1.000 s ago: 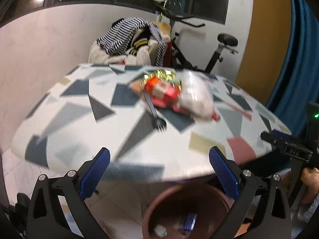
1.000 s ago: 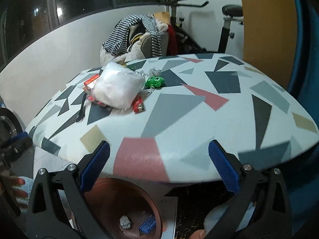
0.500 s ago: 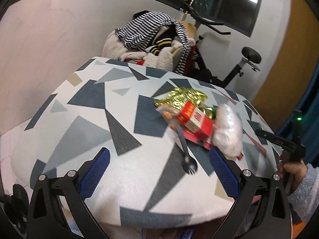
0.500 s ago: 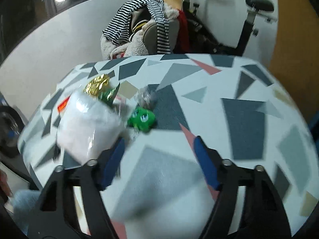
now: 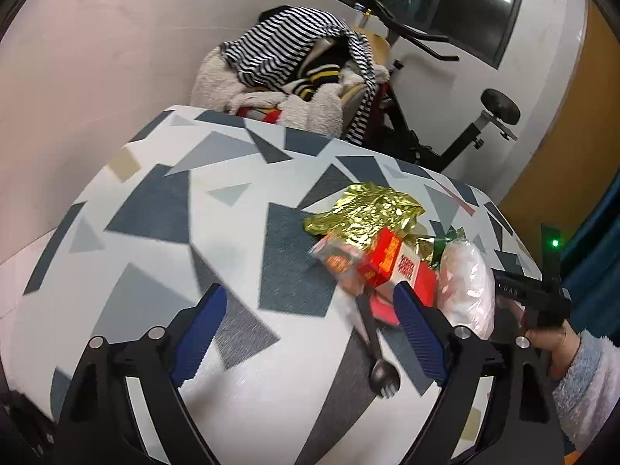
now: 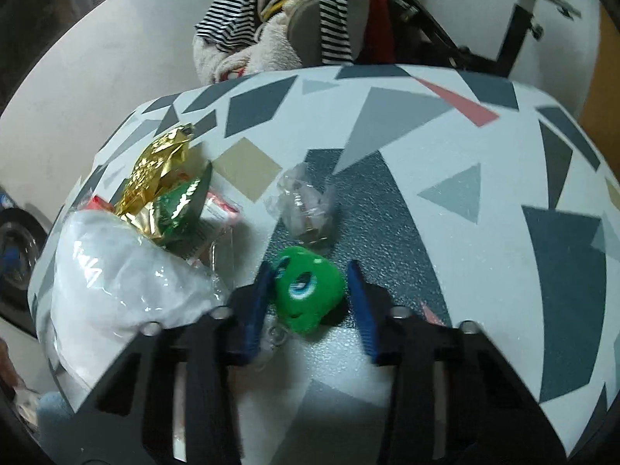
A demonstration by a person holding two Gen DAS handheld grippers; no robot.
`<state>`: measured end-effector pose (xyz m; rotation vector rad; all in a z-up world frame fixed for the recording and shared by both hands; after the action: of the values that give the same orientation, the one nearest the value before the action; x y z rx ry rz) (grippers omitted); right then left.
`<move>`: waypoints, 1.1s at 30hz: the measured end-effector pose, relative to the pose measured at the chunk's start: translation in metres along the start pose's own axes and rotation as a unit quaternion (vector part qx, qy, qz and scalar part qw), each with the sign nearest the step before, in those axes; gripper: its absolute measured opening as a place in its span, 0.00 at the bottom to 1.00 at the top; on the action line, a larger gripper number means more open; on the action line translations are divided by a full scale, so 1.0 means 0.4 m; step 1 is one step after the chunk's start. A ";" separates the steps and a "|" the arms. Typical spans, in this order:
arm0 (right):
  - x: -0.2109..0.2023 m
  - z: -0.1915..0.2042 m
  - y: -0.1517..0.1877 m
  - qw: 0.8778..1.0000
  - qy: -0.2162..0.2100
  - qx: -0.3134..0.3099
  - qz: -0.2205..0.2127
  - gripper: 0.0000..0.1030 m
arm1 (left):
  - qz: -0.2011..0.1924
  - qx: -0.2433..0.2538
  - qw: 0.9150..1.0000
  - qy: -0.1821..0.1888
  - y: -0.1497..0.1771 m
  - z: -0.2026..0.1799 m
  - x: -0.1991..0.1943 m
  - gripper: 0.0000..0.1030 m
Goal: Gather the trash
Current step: 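Grasp the gold foil wrapper with the left tool while the right tool grasps the green toy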
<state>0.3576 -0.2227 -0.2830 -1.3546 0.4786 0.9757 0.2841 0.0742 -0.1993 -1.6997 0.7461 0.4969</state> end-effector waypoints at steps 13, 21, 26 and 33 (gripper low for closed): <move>-0.124 -0.153 -0.011 0.979 -0.009 0.156 -0.132 0.28 | 0.065 0.074 0.995 0.034 -0.159 -0.182 0.249 0.65; -0.119 -0.150 -0.007 0.980 -0.031 0.156 -0.123 0.28 | 0.133 0.206 0.969 0.044 -0.171 -0.222 0.419 0.65; -0.111 -0.144 -0.009 0.980 -0.035 0.153 -0.119 0.28 | 0.174 0.196 0.963 0.069 -0.136 -0.206 0.481 0.65; -0.106 -0.140 -0.009 0.981 -0.038 0.150 -0.114 0.28 | 0.168 0.191 0.963 0.088 -0.121 -0.211 0.501 0.54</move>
<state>0.3509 -0.2886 -0.2590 -1.0689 0.3854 0.7298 0.4551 -0.0442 -0.2790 -1.2715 1.1912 0.4032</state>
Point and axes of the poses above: each gripper's, at about its wrist camera, not at the fingertips, and x roughly the way its jaws point, z to its left, y to its underside, the point moved 10 cm from there along x, roughly the way its jaws point
